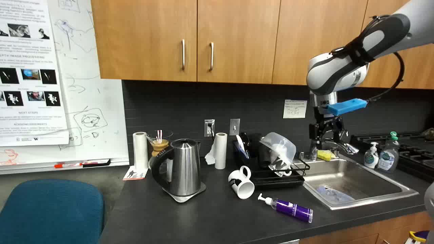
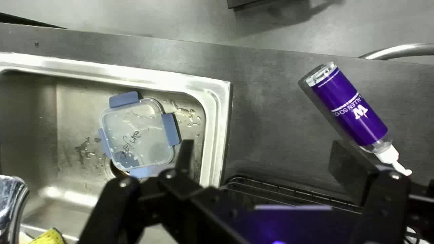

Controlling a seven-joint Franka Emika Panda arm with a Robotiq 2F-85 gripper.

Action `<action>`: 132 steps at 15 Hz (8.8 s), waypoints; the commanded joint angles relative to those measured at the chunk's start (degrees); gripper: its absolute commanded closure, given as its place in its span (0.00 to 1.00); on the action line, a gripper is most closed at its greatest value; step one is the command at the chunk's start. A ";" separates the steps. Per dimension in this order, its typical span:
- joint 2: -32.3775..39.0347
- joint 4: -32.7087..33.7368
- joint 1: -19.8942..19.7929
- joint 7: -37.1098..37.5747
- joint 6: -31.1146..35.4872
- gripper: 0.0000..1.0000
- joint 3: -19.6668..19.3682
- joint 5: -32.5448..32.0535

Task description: Put the purple bottle on the dishrack then move the mug backwards.

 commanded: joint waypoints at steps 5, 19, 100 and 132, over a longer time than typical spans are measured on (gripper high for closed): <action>-0.03 0.15 0.55 0.12 -0.22 0.00 -0.53 -0.14; -0.03 0.15 0.55 0.13 -0.22 0.00 -0.53 -0.14; 24.78 -1.03 6.52 -7.47 23.31 0.25 0.33 5.12; 36.81 1.59 8.66 -15.01 29.14 0.00 5.97 9.69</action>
